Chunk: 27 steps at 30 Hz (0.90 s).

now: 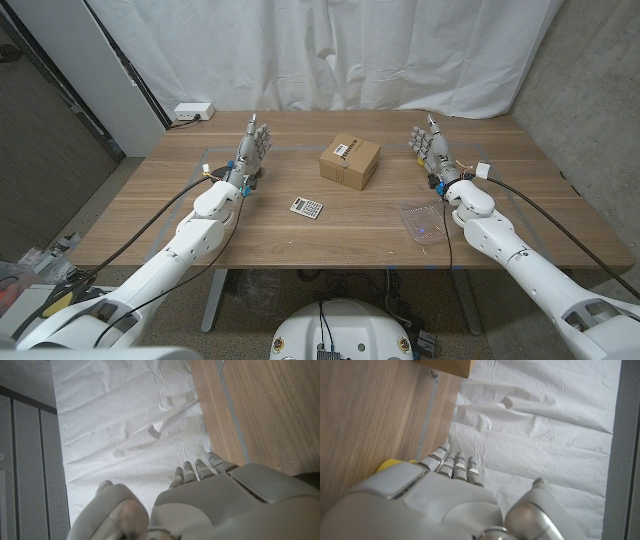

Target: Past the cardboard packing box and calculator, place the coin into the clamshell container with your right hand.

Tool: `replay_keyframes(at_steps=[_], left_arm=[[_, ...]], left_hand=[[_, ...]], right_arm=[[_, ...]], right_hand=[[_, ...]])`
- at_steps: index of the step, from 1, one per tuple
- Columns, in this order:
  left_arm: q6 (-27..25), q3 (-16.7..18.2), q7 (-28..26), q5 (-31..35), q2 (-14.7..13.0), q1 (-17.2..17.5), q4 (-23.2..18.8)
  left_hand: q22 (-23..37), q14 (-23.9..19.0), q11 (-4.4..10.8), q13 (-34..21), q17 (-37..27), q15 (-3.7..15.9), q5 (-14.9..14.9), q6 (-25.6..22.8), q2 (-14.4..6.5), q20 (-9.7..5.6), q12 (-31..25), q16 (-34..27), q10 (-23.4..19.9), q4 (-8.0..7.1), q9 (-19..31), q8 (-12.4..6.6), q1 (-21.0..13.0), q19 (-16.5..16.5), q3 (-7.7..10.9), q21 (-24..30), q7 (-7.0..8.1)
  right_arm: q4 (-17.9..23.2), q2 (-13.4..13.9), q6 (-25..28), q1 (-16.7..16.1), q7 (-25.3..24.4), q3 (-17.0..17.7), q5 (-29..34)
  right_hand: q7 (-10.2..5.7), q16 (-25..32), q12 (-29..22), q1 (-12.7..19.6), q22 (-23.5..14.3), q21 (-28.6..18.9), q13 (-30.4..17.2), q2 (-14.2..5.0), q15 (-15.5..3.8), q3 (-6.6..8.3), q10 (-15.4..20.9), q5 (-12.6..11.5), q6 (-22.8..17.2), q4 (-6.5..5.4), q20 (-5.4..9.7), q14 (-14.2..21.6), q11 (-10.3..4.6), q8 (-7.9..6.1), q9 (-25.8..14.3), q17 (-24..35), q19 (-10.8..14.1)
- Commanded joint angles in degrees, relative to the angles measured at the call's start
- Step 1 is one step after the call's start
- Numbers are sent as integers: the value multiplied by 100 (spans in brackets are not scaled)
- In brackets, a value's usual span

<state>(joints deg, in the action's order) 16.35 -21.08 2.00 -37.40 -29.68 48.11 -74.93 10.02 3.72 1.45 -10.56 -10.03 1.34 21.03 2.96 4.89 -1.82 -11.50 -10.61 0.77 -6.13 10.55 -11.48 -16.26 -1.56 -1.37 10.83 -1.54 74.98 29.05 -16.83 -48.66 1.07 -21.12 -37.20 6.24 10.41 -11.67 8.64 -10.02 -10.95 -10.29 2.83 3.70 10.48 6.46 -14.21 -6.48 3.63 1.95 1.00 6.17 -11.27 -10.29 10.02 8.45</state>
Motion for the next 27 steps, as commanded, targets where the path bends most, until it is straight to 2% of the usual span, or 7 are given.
replay_keyframes(at_steps=[1, 7, 12, 27], left_arm=[[-90, 39, 38, -93, -19, -2, 5], [-67, 57, 74, -159, 14, 21, 15], [35, 59, 135, -174, 80, -31, 114], [108, 31, 98, -69, 78, -80, -54]], left_hand=[[10, 38, 27, -9, -31, -29, 47, 32, 2, -340, -40, -28, -5, -38, 7, -22, -77, -69, -7, 21, -9], [11, 31, 8, -10, -33, -50, 50, 18, -19, -333, -40, -27, -14, -36, 8, -22, -90, -55, -12, 30, -24], [12, -32, -29, -11, -35, -76, 54, -54, -48, -312, -58, -45, -75, -34, 10, -43, -106, 7, -18, 56, -47], [12, -64, -48, -13, -37, -95, 61, -83, -89, -297, -62, -48, -104, -28, 12, -45, -137, 23, -17, 60, -67]], right_arm=[[-7, -61, -102, -18, -46, 1, 25], [67, -69, -280, -96, -170, 36, 122], [399, 29, -308, -305, -418, 96, 234], [897, 326, -307, -540, -369, 181, 307]], right_hand=[[4, 37, -51, 83, -21, -42, -16, -20, 28, 48, 53, -31, -25, 22, 3, 68, 30, -35, -29, 13, 73], [-32, 52, -83, 138, -21, -50, -17, -58, -5, 67, 148, -30, -126, 47, 0, 139, 8, -63, -30, 13, 105], [-62, 78, -129, 236, -23, -78, -16, -113, -49, 99, 303, -24, -302, 96, 39, 283, -55, -104, -30, 11, 212], [-81, 74, -140, 312, -24, -77, -16, -148, -73, 121, 374, -14, -377, 136, 41, 344, -41, -107, -31, 11, 242]])
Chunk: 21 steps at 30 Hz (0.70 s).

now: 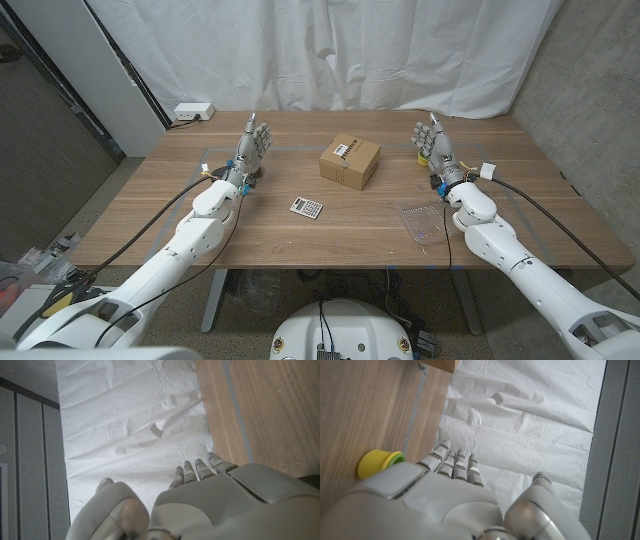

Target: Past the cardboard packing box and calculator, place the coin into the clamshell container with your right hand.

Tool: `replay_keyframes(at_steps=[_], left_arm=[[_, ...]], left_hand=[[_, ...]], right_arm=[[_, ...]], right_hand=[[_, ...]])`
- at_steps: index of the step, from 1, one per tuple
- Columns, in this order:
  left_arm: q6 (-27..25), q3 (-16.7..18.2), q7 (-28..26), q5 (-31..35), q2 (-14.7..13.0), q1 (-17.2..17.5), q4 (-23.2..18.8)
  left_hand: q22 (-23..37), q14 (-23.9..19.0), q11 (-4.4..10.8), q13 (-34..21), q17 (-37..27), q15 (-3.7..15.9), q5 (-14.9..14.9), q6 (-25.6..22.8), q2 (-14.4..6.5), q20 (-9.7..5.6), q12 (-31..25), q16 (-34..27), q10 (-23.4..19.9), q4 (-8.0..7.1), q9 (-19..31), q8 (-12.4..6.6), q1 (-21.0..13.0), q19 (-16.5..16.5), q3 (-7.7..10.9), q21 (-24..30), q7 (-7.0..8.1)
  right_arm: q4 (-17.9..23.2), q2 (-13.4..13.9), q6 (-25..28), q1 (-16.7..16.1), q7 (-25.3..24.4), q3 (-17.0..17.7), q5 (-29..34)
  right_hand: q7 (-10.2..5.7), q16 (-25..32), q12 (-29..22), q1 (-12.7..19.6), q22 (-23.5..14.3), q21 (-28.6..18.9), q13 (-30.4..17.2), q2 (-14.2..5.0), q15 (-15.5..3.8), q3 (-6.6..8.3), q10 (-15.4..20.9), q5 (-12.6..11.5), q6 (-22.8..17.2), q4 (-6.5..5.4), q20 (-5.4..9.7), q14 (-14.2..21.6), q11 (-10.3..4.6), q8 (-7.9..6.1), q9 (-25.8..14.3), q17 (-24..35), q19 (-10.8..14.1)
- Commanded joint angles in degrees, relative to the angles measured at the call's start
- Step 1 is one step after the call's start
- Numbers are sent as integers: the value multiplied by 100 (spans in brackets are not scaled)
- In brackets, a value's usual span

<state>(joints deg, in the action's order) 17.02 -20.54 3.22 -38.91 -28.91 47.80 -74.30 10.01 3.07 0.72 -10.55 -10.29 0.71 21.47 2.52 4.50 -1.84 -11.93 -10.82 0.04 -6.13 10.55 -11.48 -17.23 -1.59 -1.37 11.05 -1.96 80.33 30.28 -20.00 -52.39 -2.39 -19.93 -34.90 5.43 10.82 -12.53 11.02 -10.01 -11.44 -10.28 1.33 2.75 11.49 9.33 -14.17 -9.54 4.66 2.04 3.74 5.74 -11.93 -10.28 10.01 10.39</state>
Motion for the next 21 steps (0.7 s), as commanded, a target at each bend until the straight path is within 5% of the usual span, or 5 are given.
replay_keyframes(at_steps=[1, 12, 21], left_arm=[[50, -23, -34, 91, 5, -55, -134], [236, 29, -20, -4, 69, 133, -153], [277, 68, 17, 46, -92, 274, -235]], left_hand=[[13, 0, 26, -14, -10, -33, 17, -42, -54, -293, -18, -25, -32, -28, 12, -46, -43, 25, -16, 37, -28], [13, -102, 26, -15, -9, -34, 24, -150, -119, -267, -52, -45, -159, -3, 14, -72, -120, 93, -6, 57, -18], [12, -153, 42, -16, -8, -19, 28, -217, -159, -249, -60, -48, -215, 20, 16, -86, -183, 133, 4, 64, -12]], right_arm=[[397, 230, 15, -177, -75, 61, 144], [440, 225, -219, -272, -21, -7, 319], [941, 333, -210, -591, -426, 25, 657]], right_hand=[[-1, 32, -55, 76, -25, -28, -17, 0, 26, 21, 90, -17, -75, 35, 32, 71, -1, -42, -32, 12, 50], [-31, 33, -76, 142, -27, -33, -17, -29, 8, 39, 183, -3, -186, 69, 42, 138, 6, -60, -33, 11, 89], [-67, 42, -95, 193, -28, -36, -16, -48, -7, 50, 273, 13, -285, 97, 45, 221, -13, -74, -34, 11, 122]])
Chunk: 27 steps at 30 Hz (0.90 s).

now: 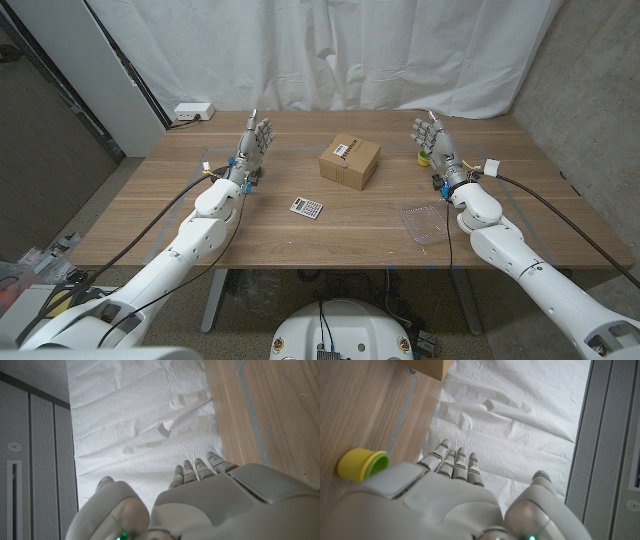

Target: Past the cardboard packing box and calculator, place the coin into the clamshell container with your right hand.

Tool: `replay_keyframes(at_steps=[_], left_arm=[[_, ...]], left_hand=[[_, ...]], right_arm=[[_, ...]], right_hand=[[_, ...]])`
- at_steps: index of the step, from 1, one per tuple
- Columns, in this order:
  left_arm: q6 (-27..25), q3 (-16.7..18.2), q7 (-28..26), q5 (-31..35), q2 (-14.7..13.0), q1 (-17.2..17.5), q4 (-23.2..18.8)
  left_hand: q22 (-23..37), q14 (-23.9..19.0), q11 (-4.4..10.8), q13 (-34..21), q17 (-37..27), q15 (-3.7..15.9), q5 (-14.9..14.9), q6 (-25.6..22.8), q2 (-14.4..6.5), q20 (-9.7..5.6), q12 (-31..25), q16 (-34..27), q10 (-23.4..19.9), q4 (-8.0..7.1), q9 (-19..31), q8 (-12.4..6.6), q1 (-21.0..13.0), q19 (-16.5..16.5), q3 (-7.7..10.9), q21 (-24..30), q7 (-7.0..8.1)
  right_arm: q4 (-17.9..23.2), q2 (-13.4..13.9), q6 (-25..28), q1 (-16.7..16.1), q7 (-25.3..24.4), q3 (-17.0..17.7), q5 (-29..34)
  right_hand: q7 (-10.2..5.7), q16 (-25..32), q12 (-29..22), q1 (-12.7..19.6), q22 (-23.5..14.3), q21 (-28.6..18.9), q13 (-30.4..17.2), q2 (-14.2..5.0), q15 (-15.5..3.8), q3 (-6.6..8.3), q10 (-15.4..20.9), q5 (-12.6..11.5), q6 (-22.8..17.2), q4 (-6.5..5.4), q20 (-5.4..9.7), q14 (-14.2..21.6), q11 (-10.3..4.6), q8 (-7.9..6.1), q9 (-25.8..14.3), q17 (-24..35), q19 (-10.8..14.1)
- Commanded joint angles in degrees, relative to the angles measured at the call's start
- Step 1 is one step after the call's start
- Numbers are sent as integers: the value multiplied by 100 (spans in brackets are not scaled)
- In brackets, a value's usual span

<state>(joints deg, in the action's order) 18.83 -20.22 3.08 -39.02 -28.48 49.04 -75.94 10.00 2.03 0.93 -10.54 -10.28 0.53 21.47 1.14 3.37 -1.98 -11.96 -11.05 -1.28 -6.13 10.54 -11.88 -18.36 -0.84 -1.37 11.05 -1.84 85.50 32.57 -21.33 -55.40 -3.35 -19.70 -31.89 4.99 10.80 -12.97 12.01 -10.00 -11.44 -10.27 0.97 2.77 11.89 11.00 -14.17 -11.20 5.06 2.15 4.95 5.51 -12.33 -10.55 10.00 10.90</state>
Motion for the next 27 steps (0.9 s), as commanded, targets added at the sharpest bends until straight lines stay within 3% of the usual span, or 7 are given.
replay_keyframes(at_steps=[1, 5, 19, 27], left_arm=[[142, 45, 79, 45, -132, 144, -34], [284, 107, 252, -111, -79, 171, 64], [268, 149, 225, 90, -412, 327, -223], [293, 112, 368, 36, -362, 266, -73]], left_hand=[[13, -61, 23, -17, -9, -2, 28, -82, -51, -233, -56, -29, -86, 23, 17, -44, -79, 59, 6, 64, -23], [13, -86, 43, -18, -8, 8, 29, -115, -72, -228, -63, -28, -124, 42, 18, -50, -125, 77, 14, 66, -12], [14, -107, 46, -18, -8, 11, 26, -147, -98, -218, -51, -16, -139, 75, 19, -46, -203, 71, 20, 55, -12], [14, -95, 33, -19, -8, -2, 23, -140, -105, -211, -41, -4, -136, 90, 19, -34, -236, 43, 18, 41, -19]], right_arm=[[455, 106, -86, -315, -347, 4, 373], [606, 105, -110, -421, -454, 13, 459], [1126, 241, 27, -736, -855, 42, 988], [1337, 351, 171, -890, -1160, 67, 1447]], right_hand=[[-24, 41, -55, 100, -30, -37, -17, -13, -11, 10, 122, 15, -128, 60, 36, 102, 14, -33, -7, 11, 76], [-23, 37, -52, 112, -30, -37, -17, -17, -16, 13, 125, 20, -146, 67, 39, 108, 11, -33, -7, 11, 82], [-47, 28, -47, 162, -32, -41, -17, -37, -37, 25, 155, 35, -188, 93, 41, 141, -7, -24, -8, 11, 118], [-46, 18, -37, 190, -32, -35, -17, -47, -36, 31, 153, 43, -204, 108, 39, 146, -8, -15, -8, 10, 117]])
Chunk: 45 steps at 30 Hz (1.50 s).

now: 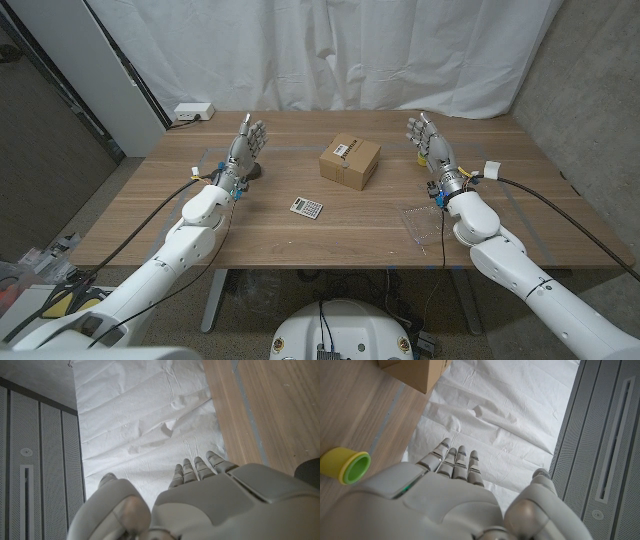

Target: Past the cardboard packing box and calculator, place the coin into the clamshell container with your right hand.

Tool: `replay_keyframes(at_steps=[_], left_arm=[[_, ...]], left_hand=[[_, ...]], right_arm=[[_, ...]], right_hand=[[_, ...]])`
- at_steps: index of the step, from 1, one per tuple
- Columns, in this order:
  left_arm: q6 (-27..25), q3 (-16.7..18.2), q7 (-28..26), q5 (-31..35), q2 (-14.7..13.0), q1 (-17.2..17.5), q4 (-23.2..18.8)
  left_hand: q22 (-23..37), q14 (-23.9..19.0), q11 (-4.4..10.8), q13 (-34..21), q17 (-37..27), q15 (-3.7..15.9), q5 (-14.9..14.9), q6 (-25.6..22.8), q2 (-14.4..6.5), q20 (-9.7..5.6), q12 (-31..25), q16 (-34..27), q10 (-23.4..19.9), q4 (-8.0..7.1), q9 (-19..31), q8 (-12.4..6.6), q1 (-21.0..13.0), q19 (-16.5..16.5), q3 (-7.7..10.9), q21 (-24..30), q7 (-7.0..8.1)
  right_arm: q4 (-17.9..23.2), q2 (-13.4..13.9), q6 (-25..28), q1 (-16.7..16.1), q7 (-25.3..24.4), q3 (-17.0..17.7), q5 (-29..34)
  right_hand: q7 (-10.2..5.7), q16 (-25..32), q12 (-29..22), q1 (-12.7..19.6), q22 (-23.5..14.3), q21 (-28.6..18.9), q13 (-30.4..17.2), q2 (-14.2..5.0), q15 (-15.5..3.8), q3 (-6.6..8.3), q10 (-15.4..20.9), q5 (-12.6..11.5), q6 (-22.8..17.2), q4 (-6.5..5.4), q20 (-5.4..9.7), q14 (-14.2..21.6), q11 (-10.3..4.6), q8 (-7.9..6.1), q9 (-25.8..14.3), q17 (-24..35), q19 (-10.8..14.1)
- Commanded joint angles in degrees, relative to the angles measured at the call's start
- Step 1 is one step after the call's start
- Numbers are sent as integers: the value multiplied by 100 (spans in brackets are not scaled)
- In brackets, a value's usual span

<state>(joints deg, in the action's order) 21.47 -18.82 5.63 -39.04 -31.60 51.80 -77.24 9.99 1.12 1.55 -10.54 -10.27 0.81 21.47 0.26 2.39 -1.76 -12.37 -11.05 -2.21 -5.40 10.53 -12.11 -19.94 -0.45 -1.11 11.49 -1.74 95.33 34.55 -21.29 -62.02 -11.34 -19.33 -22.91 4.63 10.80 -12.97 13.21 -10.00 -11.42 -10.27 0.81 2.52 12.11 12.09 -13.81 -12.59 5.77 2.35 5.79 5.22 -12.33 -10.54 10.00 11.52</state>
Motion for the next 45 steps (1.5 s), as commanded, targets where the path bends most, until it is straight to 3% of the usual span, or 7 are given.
replay_keyframes(at_steps=[1, 7, 22, 45], left_arm=[[29, -31, 88, 62, -59, -2, 43], [-17, -43, -167, 251, -115, 43, -94], [-29, -49, -372, 374, -188, 245, -237], [141, -167, 14, 310, -23, -41, 205]], left_hand=[[15, -5, -41, -19, -9, -30, 22, -54, -8, -231, 2, -3, -40, 20, 20, -11, -84, 1, -9, -5, -26], [16, -1, -39, -19, -9, -32, 19, -53, -12, -234, 9, 3, -38, 31, 21, -5, -108, -16, -11, -12, -30], [16, 13, -46, -20, -9, -37, 13, -49, -33, -227, 21, 17, -37, 55, 21, 8, -168, -39, -8, -22, -33], [17, 1, -45, -21, -10, -41, -6, -63, -61, -222, 29, 20, -56, 88, 22, 19, -252, -53, -10, -26, -45]], right_arm=[[369, 151, 171, -231, -361, 24, 565], [499, 229, 227, -224, -305, -36, 743], [516, 49, 24, -203, -306, -195, 971], [1324, 148, 396, -724, -877, -107, 1838]], right_hand=[[-14, 18, -36, 72, -33, -36, -17, -31, -11, 9, 44, 9, -63, 38, 18, 66, 17, -13, -9, 11, 56], [-13, 19, -38, 87, -34, -35, -18, -34, -12, 10, 66, 16, -71, 47, 15, 87, 21, -6, -9, 11, 62], [-6, 14, -37, 124, -35, -34, -18, -44, -20, 13, 107, 36, -103, 67, 11, 124, 5, 7, -11, 12, 86], [-81, -6, 4, 220, -37, -30, -19, -86, -6, 40, 67, 60, -164, 109, 13, 127, 28, 20, -13, 13, 112]])
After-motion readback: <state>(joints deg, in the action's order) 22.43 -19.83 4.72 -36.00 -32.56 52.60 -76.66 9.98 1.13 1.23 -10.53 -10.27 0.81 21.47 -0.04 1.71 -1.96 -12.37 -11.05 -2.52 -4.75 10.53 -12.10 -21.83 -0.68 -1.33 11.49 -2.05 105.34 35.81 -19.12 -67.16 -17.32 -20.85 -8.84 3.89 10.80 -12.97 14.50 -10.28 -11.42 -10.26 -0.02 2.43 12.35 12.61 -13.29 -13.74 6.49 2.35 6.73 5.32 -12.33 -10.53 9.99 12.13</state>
